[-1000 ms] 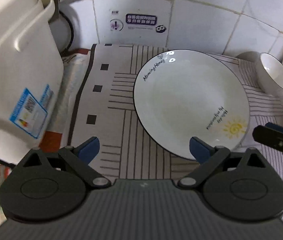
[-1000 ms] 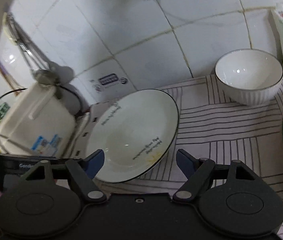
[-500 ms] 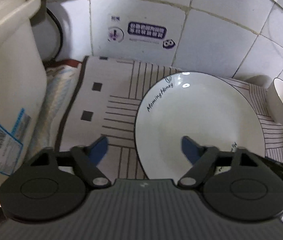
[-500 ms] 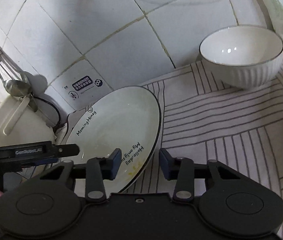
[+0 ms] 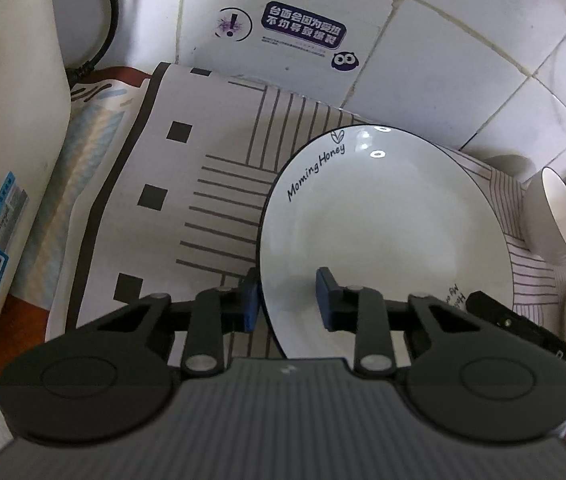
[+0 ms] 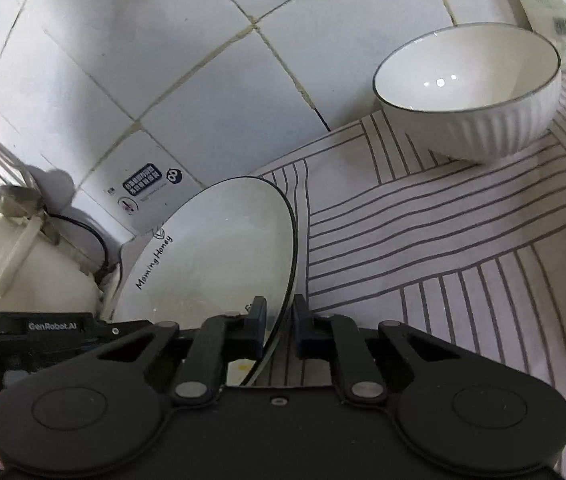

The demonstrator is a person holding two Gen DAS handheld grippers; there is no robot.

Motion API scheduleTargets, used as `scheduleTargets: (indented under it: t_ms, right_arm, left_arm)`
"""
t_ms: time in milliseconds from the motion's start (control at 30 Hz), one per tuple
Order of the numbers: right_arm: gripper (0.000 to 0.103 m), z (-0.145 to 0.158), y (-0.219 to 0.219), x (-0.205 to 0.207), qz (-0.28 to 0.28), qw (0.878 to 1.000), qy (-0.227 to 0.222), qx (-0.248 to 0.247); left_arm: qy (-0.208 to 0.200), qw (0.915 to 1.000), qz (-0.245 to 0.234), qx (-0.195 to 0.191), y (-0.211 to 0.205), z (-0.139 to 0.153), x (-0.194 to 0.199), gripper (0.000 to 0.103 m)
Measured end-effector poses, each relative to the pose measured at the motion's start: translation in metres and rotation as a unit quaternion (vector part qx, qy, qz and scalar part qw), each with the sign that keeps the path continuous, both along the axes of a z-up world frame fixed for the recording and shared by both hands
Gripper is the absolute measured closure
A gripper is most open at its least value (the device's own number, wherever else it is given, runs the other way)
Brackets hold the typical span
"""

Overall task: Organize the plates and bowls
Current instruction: 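Lift the white plate and carry it toward the egg plate stack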

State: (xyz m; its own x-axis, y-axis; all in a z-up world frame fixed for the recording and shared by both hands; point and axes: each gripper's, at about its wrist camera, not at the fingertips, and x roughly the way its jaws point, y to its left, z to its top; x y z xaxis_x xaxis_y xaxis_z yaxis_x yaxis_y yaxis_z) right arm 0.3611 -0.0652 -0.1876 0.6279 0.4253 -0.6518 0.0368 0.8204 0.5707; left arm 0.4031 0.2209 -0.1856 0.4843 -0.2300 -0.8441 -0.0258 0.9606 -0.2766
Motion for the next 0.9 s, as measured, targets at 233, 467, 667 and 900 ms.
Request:
scheduleTargets:
  t_ms: [233, 467, 667, 900]
  right_arm:
    - [0.088, 0.001, 0.002, 0.000, 0.013, 1.000, -0.008, -0.012]
    - [0.085, 0.013, -0.001, -0.001, 0.023, 0.999, 0.013, -0.018]
    - [0.085, 0.030, -0.012, -0.018, 0.038, 0.999, 0.014, -0.014]
    - [0.084, 0.068, -0.029, -0.045, 0.038, 0.999, 0.003, -0.006]
  left_arm:
    - [0.003, 0.9998, 0.013, -0.012, 0.000, -0.001, 0.001, 0.074]
    - [0.036, 0.9992, 0.016, -0.009, -0.003, 0.009, -0.002, 0.080]
    - [0.028, 0.9996, 0.005, -0.003, -0.012, 0.028, -0.030, 0.081]
    - [0.014, 0.9999, -0.007, -0.006, -0.027, 0.067, -0.063, 0.081]
